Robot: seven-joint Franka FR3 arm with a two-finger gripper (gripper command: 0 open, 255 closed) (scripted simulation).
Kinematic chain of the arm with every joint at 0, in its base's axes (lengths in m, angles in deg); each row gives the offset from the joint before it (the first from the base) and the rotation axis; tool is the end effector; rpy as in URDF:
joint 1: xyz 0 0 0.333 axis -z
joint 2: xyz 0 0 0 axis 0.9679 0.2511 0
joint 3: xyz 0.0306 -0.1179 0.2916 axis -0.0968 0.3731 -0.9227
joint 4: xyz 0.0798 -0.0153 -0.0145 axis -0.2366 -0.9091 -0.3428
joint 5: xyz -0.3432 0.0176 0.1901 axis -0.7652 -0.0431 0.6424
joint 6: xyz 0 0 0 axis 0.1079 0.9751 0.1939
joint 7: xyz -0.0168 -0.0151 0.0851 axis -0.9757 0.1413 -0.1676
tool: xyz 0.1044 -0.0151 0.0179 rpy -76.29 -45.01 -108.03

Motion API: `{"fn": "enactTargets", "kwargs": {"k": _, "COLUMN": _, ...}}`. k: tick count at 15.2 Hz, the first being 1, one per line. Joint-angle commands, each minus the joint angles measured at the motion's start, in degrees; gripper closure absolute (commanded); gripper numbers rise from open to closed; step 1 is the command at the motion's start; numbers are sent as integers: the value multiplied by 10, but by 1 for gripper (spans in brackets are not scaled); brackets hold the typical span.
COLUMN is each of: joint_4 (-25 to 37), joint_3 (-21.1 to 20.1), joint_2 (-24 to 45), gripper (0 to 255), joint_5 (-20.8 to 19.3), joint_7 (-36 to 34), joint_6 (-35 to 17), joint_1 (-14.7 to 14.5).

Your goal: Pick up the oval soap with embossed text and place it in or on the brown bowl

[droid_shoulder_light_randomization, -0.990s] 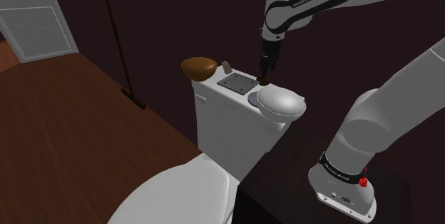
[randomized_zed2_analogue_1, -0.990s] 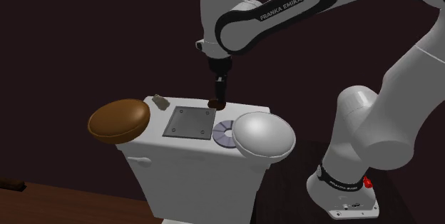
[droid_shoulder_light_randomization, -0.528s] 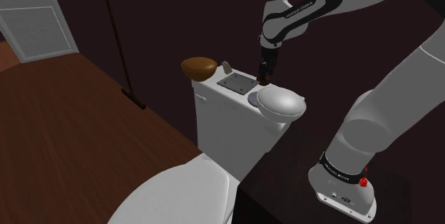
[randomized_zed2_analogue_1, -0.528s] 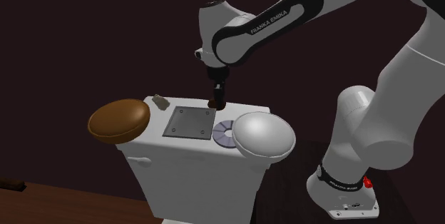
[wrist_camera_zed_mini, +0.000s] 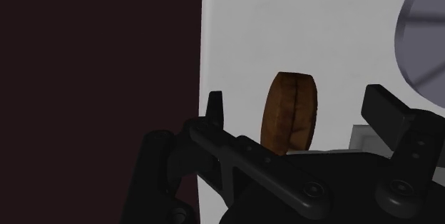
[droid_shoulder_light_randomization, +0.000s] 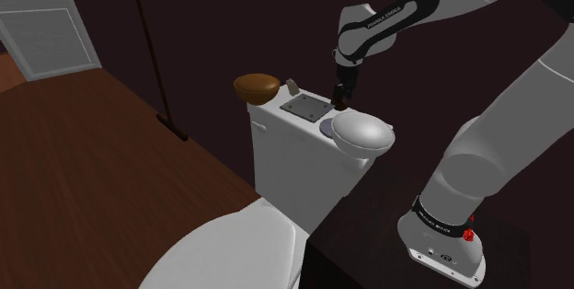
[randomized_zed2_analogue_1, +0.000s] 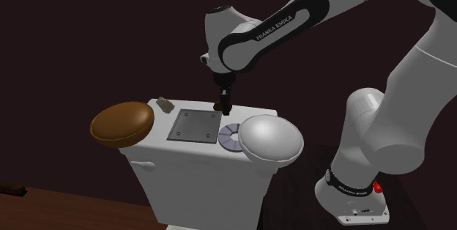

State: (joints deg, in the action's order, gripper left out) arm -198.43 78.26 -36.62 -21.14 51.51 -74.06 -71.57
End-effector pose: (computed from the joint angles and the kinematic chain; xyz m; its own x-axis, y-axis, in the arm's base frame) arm 0.4186 -0.1533 0.3817 0.9940 0.0903 -0.0616 0.0932 -0.9946 0.0465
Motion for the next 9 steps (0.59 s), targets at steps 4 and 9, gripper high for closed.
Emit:
{"fn": "enactTargets", "kwargs": {"k": 4, "joint_4": 0, "joint_3": 1, "joint_2": 2, "gripper": 255, "joint_5": 0, "joint_7": 0, "joint_6": 0, "joint_1": 1}}
{"fn": "enactTargets", "kwargs": {"k": 9, "joint_4": 0, "joint_3": 1, "joint_2": 2, "gripper": 255, "joint_5": 0, "joint_7": 0, "joint_6": 0, "joint_1": 1}}
